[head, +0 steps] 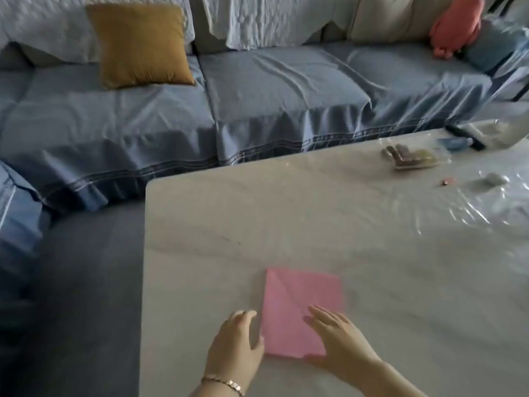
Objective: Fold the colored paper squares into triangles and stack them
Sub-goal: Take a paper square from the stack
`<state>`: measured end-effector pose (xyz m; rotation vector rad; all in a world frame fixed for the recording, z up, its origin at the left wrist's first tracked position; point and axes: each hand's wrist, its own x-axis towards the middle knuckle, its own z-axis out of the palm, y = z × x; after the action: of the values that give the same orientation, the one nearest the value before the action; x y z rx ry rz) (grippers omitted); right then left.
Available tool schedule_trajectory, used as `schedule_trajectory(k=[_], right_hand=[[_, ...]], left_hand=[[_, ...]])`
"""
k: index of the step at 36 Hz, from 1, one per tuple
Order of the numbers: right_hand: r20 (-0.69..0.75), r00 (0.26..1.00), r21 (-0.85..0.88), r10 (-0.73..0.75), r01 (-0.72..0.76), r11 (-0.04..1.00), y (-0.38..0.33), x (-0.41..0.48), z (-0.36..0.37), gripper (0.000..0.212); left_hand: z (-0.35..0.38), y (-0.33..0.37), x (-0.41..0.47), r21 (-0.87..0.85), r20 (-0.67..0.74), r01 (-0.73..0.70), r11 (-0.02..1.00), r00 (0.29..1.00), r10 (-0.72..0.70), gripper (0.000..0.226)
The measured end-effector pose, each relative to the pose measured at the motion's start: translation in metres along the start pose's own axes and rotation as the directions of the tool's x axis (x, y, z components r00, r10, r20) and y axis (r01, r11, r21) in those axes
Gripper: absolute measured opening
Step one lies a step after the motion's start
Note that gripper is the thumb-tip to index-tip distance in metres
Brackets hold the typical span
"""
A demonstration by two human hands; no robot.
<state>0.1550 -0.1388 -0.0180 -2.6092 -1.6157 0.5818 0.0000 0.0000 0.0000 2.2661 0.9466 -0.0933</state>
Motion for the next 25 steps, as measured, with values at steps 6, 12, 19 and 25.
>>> schedule_trajectory(k=[6,12,19,25], right_hand=[[-0.063,0.995,-0.015,-0.08,0.079,0.997,0.013,0.017,0.06,0.082],[-0.083,0.977,-0.109,-0.197,0.188,0.976,0.014,0.016,0.057,0.068],[-0.049,0.979,-0.173,-0.2,0.189,0.967,0.013,0.016,0.056,0.066],[-0.005,0.982,-0.072,-0.186,0.186,0.98,0.014,0.011,0.047,0.059]], left_hand=[[0.064,-0.02,0.024,-0.03,-0.087,0.096,0.995,0.991,-0.099,0.062],[0.096,-0.032,0.026,-0.14,-0.303,-0.022,0.99,0.953,-0.022,0.061],[0.087,-0.02,0.016,-0.117,-0.289,0.03,0.993,0.955,-0.063,0.053],[0.086,-0.016,0.007,-0.058,-0.256,0.087,0.995,0.962,-0.099,0.044]])
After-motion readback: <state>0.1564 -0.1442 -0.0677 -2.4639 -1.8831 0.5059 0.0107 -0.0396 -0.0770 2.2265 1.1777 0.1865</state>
